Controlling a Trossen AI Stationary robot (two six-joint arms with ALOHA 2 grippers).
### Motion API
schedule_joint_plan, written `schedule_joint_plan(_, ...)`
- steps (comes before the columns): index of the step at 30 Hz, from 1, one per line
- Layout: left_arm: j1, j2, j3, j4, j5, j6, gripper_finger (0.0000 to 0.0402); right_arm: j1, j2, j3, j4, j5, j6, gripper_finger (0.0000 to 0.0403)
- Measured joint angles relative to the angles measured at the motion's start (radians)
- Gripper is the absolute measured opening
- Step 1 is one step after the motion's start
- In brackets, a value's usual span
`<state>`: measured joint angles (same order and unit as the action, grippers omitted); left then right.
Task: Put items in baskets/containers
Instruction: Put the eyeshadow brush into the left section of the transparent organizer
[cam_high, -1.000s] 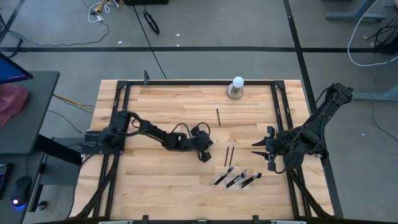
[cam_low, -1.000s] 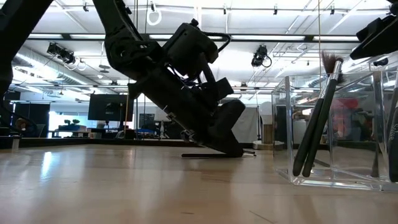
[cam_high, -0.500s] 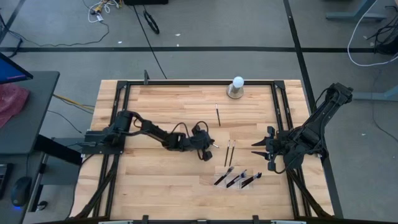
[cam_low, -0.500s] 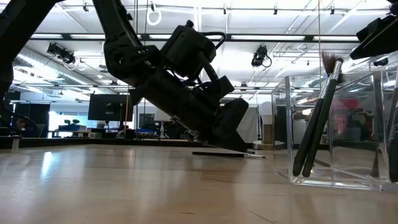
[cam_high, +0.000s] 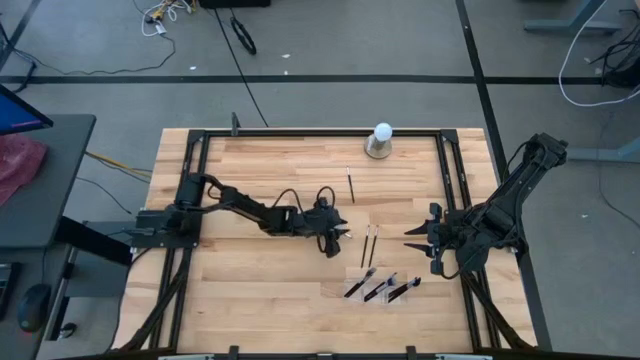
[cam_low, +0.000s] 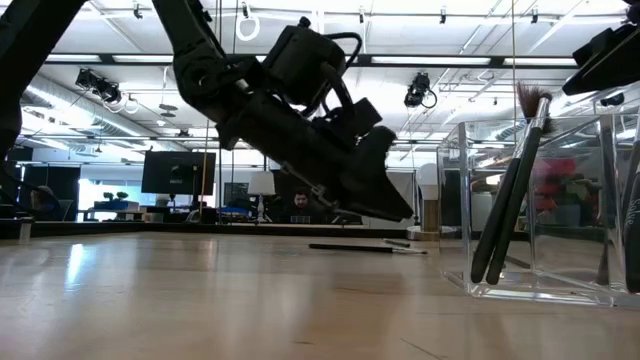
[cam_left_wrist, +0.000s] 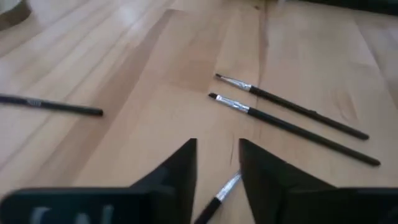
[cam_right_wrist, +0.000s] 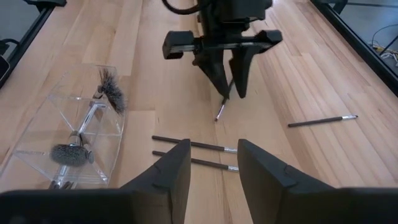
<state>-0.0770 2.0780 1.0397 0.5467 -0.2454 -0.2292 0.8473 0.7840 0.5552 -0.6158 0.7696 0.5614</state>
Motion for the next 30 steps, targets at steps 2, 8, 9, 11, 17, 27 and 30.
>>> schedule_joint_plan(2,0.019,-0.011,0.0,-0.028,0.066,0.035,0.0149,0.0,0.0,0.0,0.005,0.0,-0.002,0.0134)
schedule_joint_plan(8,0.063,-0.006,0.0,-0.145,0.206,0.184,0.0179,0.0,0.0,0.0,0.005,0.0,-0.003,0.0134)
schedule_joint_plan(9,0.066,-0.004,0.0,-0.162,0.206,0.205,0.0179,0.0,0.0,0.0,0.005,0.0,-0.003,0.0134)
schedule_joint_plan(11,0.071,-0.002,0.0,-0.173,0.207,0.237,0.0175,0.0,0.0,0.0,0.008,0.0,-0.004,0.0134)
schedule_joint_plan(17,0.075,0.02,0.003,-0.158,0.235,0.298,0.0152,0.0,0.0,0.0,0.035,-0.001,-0.036,0.0134)
schedule_joint_plan(27,0.067,0.096,0.009,-0.122,0.279,0.219,0.007,0.0,0.0,0.0,0.058,-0.029,-0.082,0.0134)
schedule_joint_plan(30,0.066,0.096,0.008,-0.121,0.28,0.19,0.003,0.0,0.0,0.0,0.057,-0.03,-0.082,0.0134)
